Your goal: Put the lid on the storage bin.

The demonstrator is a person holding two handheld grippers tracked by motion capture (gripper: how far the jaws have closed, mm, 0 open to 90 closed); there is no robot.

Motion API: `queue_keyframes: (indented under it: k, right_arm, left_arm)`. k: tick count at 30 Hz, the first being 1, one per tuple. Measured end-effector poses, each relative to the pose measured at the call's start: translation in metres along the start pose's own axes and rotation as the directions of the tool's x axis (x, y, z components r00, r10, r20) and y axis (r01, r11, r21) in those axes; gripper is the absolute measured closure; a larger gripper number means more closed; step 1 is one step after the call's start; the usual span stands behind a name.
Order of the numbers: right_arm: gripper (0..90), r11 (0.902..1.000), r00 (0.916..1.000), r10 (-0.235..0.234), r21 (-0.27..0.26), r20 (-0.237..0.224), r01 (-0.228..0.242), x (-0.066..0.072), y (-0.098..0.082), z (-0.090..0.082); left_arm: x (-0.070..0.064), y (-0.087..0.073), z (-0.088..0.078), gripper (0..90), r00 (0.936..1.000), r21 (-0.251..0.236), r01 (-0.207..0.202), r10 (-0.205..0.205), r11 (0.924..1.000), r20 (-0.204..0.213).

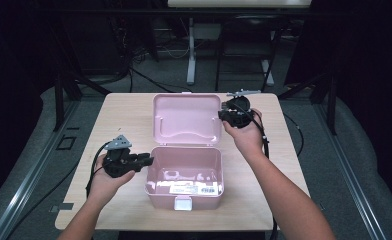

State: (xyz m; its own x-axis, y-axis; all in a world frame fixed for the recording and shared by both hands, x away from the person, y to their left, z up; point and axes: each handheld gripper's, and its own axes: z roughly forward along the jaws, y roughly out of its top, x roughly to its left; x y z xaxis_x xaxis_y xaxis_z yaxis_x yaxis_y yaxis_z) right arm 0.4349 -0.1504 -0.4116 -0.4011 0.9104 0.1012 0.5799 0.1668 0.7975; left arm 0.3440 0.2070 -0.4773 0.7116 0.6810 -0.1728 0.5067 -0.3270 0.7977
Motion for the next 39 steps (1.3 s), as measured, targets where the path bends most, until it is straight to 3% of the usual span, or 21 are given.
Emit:
queue_keyframes:
  k: [12, 17, 25, 39]
  right_arm:
    - [85.3, 0.9976, 0.9992, -0.039, -0.058, 0.011, 0.039, 0.010, -0.006, -0.022]
    - [85.5, 0.9932, 0.9974, -0.069, -0.093, 0.020, 0.070, 0.015, -0.011, -0.031]
    - [86.2, 0.9870, 0.9969, -0.079, -0.140, 0.006, 0.079, 0.019, -0.019, -0.043]
    - [86.5, 0.9781, 0.9937, -0.112, -0.175, 0.011, 0.112, 0.023, -0.023, -0.045]
  left_arm:
    - [0.000, 0.000, 0.000, 72.4, 1.0000, -0.003, 0.002, -0.002, 1.0000, -0.002]
    - [0.000, 0.000, 0.000, 72.5, 1.0000, -0.003, 0.001, -0.001, 1.0000, -0.002]
    - [-0.001, 0.000, 0.000, 72.7, 1.0000, -0.001, 0.002, -0.002, 1.0000, -0.004]
    - [0.000, 0.000, -0.001, 73.8, 1.0000, -0.005, 0.007, -0.007, 1.0000, -0.006]
